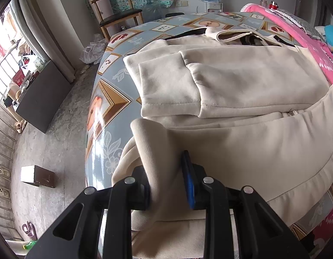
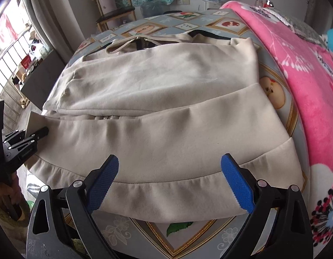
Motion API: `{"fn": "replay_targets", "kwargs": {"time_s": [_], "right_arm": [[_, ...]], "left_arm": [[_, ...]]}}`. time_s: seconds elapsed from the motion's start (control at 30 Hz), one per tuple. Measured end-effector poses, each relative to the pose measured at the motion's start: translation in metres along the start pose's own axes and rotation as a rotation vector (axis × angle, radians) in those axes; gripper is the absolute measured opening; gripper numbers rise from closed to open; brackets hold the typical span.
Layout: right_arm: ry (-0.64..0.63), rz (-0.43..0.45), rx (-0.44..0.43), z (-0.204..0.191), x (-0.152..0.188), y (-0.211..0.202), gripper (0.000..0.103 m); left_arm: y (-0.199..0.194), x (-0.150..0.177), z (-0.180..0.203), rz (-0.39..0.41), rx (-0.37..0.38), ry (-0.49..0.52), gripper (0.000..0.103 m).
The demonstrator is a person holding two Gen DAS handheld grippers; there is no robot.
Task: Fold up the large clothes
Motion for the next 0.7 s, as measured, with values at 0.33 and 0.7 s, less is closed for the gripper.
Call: {"fn": "replay_targets", "kwargs": {"time_s": [0.33, 0.7], "right_arm": [[-0.020, 0.005, 0.051, 0.009, -0.003, 0.002, 0.092], [0.114, 0.057, 0.063, 0.073, -0.025, -0.017, 0.092]], "left_arm": [[0.000, 0.000, 0.000, 0.001, -0.001, 0.005, 0.024], [0.000, 0.000, 0.003, 0.002, -0.024, 0.024, 0.024]]}}
Point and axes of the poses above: each gripper's, at about its wrist camera, not at the fingertips, and y roughly the way its jaws point, z to its right, x to its underside, the point moved 9 cm from there along y, roughly the way its jaws point, and after that the axes turned 3 degrees about y, right-handed, at the moved point
